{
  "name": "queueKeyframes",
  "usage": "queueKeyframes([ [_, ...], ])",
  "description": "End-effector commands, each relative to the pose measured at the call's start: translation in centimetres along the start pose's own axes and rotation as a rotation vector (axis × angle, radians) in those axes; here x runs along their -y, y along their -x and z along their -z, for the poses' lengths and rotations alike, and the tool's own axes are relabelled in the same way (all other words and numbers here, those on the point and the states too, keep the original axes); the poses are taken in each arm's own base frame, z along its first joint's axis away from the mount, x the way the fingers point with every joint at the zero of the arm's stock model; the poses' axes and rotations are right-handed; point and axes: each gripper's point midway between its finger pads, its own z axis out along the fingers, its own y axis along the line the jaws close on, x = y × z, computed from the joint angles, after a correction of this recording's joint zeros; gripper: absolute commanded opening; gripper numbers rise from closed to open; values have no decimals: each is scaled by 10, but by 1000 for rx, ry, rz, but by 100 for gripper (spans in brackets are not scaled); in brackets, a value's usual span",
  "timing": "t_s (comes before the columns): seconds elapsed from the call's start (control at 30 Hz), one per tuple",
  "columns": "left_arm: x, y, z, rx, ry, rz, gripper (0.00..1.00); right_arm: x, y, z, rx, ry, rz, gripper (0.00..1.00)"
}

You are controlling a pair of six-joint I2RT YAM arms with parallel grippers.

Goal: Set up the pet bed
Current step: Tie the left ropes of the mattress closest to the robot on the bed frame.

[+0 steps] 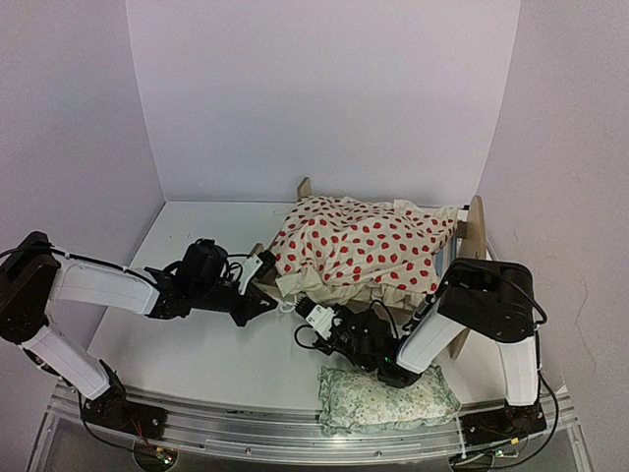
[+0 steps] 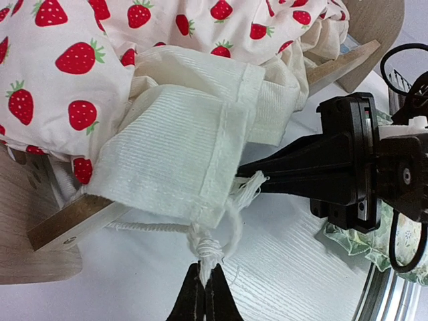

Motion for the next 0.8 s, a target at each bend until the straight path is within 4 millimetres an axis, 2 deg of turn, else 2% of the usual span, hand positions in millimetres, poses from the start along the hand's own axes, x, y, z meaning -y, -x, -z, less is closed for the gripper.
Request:
queueKeyframes([
  [0.0,-4,2,10,23,45,-1,0,19,8,7,4,-92,-62,0],
  [0.13,-9,1,15,31,80,1,0,24,7,12,-5,-116,-67,0],
  [0.4,-31,-11,18,15,208,9,0,33,38,15,42,-126,-45,0],
  [0.57,-43,-6,24,22,263,21,0,45,49,18,42,-165,-30,0],
  [0.7,-63,-2,36,15,336,49,0,54,47,25,21,-197,-39,0],
  [0.77,-74,1,43,23,352,68,0,56,40,30,1,-207,-57,0],
])
